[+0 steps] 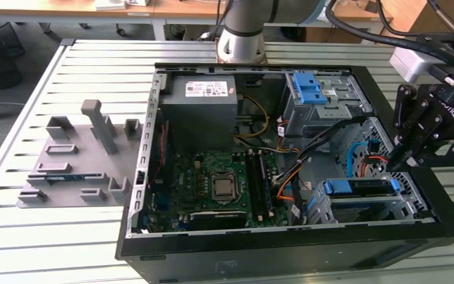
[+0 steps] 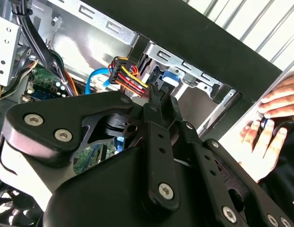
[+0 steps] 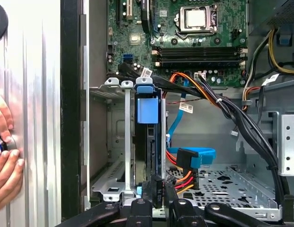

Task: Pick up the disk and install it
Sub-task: 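Insert the first disk wire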

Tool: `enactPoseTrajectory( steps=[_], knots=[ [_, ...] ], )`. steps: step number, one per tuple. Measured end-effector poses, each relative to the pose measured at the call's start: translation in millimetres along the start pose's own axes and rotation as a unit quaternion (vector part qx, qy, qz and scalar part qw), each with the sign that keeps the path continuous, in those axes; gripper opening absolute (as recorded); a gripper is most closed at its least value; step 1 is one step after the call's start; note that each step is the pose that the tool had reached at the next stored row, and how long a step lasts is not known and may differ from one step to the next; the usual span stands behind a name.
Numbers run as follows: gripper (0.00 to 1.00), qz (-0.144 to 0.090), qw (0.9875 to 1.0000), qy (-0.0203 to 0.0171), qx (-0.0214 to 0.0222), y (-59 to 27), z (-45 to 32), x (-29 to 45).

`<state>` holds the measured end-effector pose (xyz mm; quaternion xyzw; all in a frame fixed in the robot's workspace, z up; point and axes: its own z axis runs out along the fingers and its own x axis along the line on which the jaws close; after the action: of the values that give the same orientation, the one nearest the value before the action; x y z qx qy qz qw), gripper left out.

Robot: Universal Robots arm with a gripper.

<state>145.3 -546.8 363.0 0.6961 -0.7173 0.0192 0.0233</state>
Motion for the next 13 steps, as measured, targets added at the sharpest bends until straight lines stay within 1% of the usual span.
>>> enactPoseTrajectory(
  steps=[9, 10, 11, 13],
  knots=[
    [0.25, 0.001, 1.0000, -0.0001, 0.0000, -1.2, 1.1, -1.4],
    [0.23, 0.001, 1.0000, 0.0000, 0.0000, -1.2, 1.0, -1.4],
    [0.17, 0.001, 1.0000, -0.0001, 0.0000, -1.2, 1.1, -1.4],
    [0.16, 0.001, 1.0000, -0.0012, -0.0001, -1.2, 1.1, -1.5]
  ],
)
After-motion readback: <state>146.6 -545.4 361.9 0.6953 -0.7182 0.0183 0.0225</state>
